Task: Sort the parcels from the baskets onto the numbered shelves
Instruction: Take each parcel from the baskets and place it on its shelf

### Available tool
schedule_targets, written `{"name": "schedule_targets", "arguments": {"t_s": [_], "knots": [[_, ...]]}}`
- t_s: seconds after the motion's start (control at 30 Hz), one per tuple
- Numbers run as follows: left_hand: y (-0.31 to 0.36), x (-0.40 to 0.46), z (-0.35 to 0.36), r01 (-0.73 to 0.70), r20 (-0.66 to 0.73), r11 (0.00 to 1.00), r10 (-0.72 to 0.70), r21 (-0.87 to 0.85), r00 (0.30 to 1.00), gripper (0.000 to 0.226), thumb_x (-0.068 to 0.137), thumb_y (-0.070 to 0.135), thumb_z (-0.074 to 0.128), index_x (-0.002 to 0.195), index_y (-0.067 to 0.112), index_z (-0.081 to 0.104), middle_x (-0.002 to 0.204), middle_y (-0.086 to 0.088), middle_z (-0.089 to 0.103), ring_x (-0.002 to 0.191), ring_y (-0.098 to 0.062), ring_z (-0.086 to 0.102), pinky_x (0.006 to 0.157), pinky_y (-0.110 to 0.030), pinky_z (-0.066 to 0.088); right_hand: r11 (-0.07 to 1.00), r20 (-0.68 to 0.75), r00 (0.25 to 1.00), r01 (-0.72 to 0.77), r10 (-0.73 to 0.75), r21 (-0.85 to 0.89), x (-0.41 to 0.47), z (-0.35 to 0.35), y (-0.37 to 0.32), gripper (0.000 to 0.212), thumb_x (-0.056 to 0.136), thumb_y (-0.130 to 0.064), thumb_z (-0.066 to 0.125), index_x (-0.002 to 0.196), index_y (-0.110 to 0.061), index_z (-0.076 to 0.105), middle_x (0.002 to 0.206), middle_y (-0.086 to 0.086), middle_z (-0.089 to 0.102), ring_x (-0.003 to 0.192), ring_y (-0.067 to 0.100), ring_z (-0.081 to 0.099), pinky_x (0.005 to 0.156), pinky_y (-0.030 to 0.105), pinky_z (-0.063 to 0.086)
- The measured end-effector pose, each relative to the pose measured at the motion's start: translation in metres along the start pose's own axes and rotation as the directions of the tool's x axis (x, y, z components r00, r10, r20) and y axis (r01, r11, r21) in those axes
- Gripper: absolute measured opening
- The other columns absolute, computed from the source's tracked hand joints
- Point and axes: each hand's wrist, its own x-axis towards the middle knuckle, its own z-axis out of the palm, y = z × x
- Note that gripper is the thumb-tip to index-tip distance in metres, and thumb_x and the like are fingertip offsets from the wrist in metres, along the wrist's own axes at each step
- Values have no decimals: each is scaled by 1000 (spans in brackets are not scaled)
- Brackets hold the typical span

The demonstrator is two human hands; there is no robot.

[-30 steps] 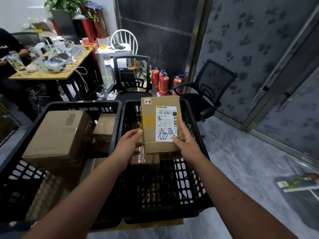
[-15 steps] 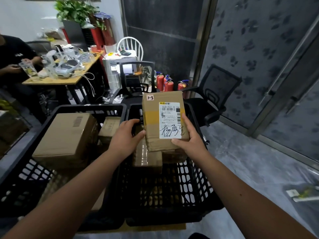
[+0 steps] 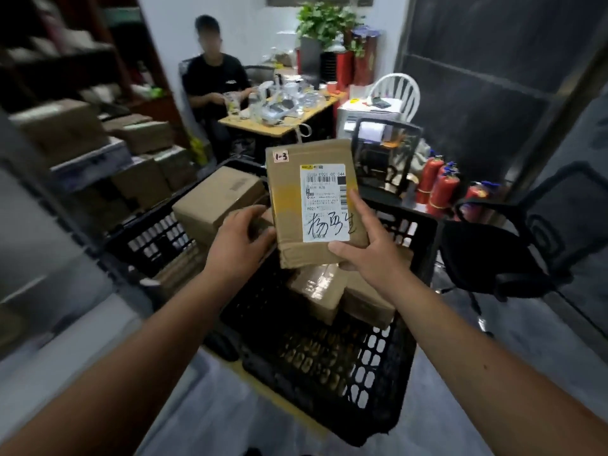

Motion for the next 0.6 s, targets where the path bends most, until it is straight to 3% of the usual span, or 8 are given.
{"name": "schedule_targets", "arguments": {"t_s": [0.1,0.27,0.4,0.6], "knots": [[1,-40,-27,87,-139,996,-85,9,987,41,98,36,71,136,25,63,126,7,65,115,-10,62,99,-34,52,997,116,991,70,-66,-29,-1,17,-11,89,83,-29,84,136,-81,34,155,-11,47,133,16,57,104,53,56],[-2,-125,-80,263,-359,965,-250,-13,899,34,102,29,67,135,25,64,117,12,62,108,-5,58,85,-23,48,986,393,908,164,-144,-16,-13,74,-32,90,75,-42,81,147,-69,34,156,-9,44,140,10,50,118,48,43],[-24,-207,-125,471,-485,882,-406,14,774,46,101,45,65,143,30,56,143,3,58,126,-16,58,103,-44,51,981,599,786,192,-154,0,-38,139,-46,86,81,-44,76,147,-72,29,158,-10,43,143,12,46,120,50,40],[-47,-318,-181,634,-612,770,-537,-74,581,47,101,47,64,143,27,57,146,3,59,128,-20,59,102,-41,49,980,778,599,167,-189,109,-97,241,-64,78,96,-30,70,146,-73,29,160,-11,41,144,11,44,119,51,41]]}}
